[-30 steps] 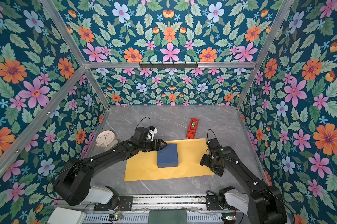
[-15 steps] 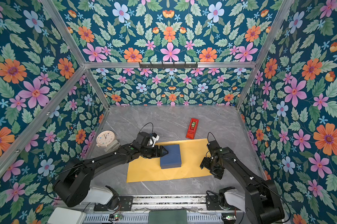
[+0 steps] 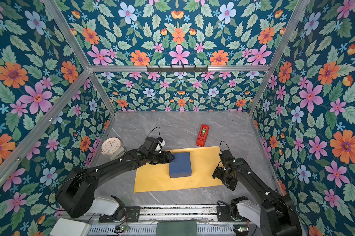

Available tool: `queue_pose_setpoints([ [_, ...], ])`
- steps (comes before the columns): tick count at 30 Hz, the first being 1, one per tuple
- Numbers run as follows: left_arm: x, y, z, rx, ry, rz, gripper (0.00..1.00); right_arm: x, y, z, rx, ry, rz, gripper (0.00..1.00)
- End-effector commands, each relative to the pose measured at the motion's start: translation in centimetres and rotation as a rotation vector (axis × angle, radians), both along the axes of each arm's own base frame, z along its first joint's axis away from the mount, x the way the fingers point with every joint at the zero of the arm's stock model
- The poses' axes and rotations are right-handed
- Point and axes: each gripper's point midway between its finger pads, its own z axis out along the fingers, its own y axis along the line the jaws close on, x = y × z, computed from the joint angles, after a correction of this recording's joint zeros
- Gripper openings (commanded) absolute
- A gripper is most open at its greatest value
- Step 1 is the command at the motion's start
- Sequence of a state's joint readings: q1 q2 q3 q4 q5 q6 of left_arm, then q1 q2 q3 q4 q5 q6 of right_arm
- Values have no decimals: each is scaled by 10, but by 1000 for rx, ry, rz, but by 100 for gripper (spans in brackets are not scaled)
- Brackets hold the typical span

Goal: Wrap a gift box in wrapping paper
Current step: Move the gift box onto the wrapping paper, then first fold the wrapping paper around the gift box.

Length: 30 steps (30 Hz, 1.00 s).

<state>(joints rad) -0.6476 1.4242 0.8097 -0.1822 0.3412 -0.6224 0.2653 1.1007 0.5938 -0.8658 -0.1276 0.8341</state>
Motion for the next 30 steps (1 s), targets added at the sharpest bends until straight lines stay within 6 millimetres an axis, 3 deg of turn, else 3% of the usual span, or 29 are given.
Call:
queue_pose_setpoints([
  [1,6,4,2,23,-37,13,84,-6,-2,-3,-4,21,-39,89],
  [6,8,1,4,17,-43,6,84,-8,-4,-10,-11,28,-48,89],
  [13,9,-4,7,-5,-48,-7,84,27,2,-13,35,-128,-82,86],
  [19,10,-4,10,-9,-57,-5,84,36,-3,-15,35,-185,-132,80],
  [26,11,-5,9,-9,-56,-2,84,42,-9,-9,42,-319,-170,72],
  [30,12,-5,10,-8,-57,-3,84,40,-13,-8,34,-350,-176,59],
])
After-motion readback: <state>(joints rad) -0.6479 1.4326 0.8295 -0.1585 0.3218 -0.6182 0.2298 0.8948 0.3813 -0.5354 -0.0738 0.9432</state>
